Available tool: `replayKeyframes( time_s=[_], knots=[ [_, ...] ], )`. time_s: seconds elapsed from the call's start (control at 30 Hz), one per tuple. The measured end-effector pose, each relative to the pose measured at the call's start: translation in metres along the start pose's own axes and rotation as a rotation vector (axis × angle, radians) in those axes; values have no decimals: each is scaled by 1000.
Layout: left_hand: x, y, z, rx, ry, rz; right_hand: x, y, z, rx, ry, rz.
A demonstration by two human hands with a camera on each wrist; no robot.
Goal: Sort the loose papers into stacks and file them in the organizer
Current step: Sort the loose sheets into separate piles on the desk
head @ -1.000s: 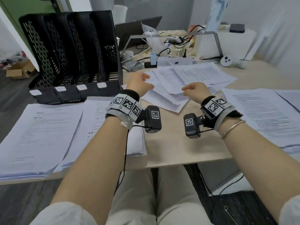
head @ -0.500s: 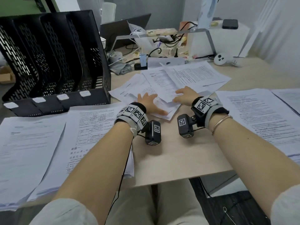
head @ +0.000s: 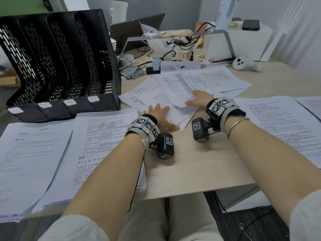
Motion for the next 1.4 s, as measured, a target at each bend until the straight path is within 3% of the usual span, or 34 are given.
replayKeyframes(
  time_s=[0.2, 0.27, 0.37, 0.47, 0.63, 0.77, 0.93, 1.13, 1.27, 1.4],
  knots=[
    [-3, 4, -2, 13, 59, 14, -12, 34, 10, -226, -225, -89],
    [-14, 13, -11, 95, 190, -14, -13, 51, 14, -291, -264, -105],
    [-41, 26, -4, 148, 506, -188, -9, 76, 20, -357, -303, -116],
    [-60, 39, -1, 235, 673, -371, 2, 92, 21, -399, -391, -86],
    [-56, 49, -12, 308, 854, -284, 23, 112, 28, -434, -539, 31],
    [-39, 48, -6, 241, 850, -178, 19, 125, 26, -450, -660, -25],
    [-59, 73, 10, 276, 866, -400, 10, 136, 22, -429, -739, -173],
    [-81, 125, 30, 395, 934, -676, 33, 138, 57, -460, -813, -75],
    [-80, 152, 45, 405, 998, -760, 38, 137, 87, -553, -906, -90],
    [-74, 173, 59, 406, 986, -800, 37, 131, 105, -549, -898, -191]
  ],
)
Point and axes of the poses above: each hand's wrist, its own y-axis away from the middle knuckle, its own x-axis out of the palm, z = x × y, the point moved 10 cm from there along -y, towards the middle knuckle, and after that the axes turned 14 degrees about z, right-handed, at the moved point
